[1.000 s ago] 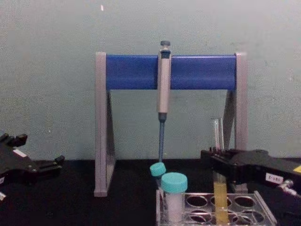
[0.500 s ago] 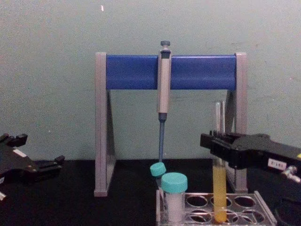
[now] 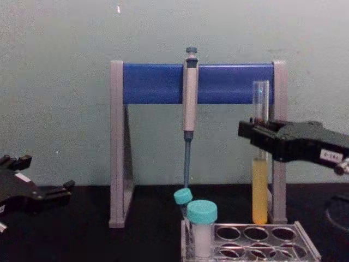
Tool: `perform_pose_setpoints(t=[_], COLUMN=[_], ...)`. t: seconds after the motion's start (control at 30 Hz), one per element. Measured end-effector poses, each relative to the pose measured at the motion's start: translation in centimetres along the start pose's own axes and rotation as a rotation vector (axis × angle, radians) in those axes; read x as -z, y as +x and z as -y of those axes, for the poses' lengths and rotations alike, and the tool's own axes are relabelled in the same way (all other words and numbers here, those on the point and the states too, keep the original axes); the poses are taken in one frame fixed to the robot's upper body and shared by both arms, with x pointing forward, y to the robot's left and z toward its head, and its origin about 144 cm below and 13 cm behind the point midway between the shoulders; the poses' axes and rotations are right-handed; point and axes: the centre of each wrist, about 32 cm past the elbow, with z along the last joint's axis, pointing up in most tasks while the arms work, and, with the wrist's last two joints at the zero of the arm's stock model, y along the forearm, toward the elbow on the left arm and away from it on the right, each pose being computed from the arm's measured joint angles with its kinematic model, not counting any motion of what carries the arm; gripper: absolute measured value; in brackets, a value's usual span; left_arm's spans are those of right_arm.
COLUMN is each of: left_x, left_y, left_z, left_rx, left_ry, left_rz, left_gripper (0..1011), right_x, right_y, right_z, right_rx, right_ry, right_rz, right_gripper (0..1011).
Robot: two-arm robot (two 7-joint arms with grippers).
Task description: Pick up the test tube from the test tube rack, shake it, then place it back into the test tube rack.
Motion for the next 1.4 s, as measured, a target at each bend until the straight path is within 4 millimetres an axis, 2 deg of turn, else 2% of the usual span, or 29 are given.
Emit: perform_pose_setpoints(t=[0.43, 0.93, 1.13, 1.4], left_x=[0.0, 0.0, 0.0, 0.0], left_y=[0.0, 0.0, 0.0, 0.0], left_z=[0.0, 0.0, 0.0, 0.0], left_rx=[0.000, 0.000, 0.000, 0.000], left_ry=[0.000, 0.000, 0.000, 0.000], left_rz=[0.000, 0.000, 0.000, 0.000], left_gripper=[1010, 1010, 1010, 1010], right_x=[-1.5, -1.4, -1.6, -1.8], right_y=[0.9, 1.6, 1.6, 1.0], right_z=[-1.2, -2.4, -1.7, 0.3], right_rx=[-0.030, -0.032, 0.002, 0.045], right_ry=[0.065, 0.072, 0.069, 0.057], right_rz=[0.022, 0.019, 0.032, 0.039], right_gripper=[232, 232, 232, 232])
